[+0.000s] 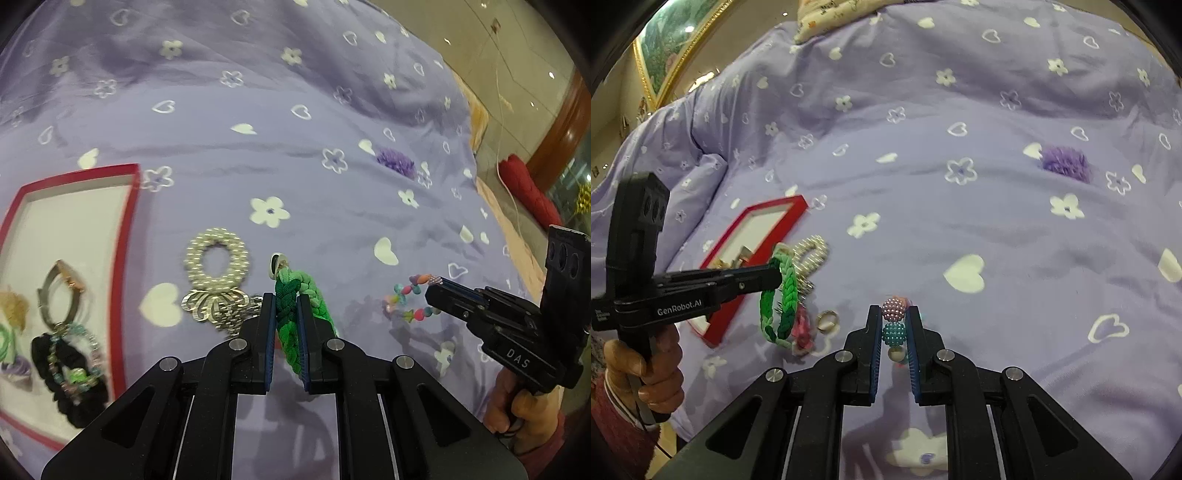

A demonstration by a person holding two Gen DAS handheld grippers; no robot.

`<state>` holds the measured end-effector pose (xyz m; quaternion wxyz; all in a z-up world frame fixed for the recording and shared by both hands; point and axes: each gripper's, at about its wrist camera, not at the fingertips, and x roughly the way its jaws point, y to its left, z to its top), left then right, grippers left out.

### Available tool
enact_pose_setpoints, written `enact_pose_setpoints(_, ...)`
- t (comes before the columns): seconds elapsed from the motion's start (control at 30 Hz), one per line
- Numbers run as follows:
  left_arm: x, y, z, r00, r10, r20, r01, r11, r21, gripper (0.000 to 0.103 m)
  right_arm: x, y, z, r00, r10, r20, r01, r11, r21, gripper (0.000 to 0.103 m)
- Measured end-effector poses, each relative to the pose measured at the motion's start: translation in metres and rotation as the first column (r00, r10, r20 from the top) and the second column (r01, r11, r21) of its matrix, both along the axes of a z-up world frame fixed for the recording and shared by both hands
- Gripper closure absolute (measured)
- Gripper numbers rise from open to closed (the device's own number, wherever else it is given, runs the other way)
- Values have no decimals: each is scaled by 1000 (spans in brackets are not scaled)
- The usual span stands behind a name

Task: Organize jewelry
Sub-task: 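Carry both items into the red tray and open both tools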

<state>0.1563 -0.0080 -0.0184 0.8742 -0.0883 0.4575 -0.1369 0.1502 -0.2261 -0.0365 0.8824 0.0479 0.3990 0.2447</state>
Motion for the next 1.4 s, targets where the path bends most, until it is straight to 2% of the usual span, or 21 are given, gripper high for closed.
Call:
enact_pose_setpoints(0.43,-37,72,13,988,150,35,-149,988,-34,94,-8,52,23,995,94,39,-95,995,27,91)
enact_pose_setpoints(0.9,-73,160,16,947,318,54,-315,948,-53,94,-18,135,35,970,238,57,-241,970,44,91)
enact_pose_setpoints(1.4,-93,214,6,910,413,32,-411,910,-50,94,-31,210,26,929,369,34,-370,928,53,91)
